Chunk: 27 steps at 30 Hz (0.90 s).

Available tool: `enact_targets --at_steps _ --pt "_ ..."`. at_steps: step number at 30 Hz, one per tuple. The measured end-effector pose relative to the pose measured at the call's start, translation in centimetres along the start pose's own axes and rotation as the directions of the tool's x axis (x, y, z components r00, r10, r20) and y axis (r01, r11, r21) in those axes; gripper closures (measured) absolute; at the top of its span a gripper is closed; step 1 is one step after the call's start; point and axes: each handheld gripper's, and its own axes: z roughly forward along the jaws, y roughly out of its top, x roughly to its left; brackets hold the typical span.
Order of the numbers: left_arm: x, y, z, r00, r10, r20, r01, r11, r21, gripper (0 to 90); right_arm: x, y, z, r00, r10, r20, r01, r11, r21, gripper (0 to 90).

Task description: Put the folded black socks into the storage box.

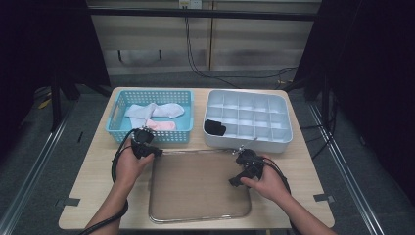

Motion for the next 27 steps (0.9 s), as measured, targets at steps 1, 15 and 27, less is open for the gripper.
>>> enact_targets --at_steps 1,15,27 --pt "0.0 0.0 0.0 1.0 0.0 -0.003 0.0 1.0 -0.003 72.9 0.1 0.0 0.0 1.0 0.007 0.0 -0.007 1.0 0.002 15.5" --pt "0.6 -0.2 -0.2 0.9996 -0.027 -0.005 0.027 0.9996 -0.011 60.3 0.4 -0.1 0.0 0.9997 -0.021 -0.015 0.021 0.9997 -0.01 17.6" --pt "0.8 -2.5 -3.8 0.9962 -0.006 0.086 0.003 0.9996 0.028 48.3 -0.8 -1.5 -1.1 0.9991 -0.032 -0.028 0.032 0.9995 -0.001 22.0"
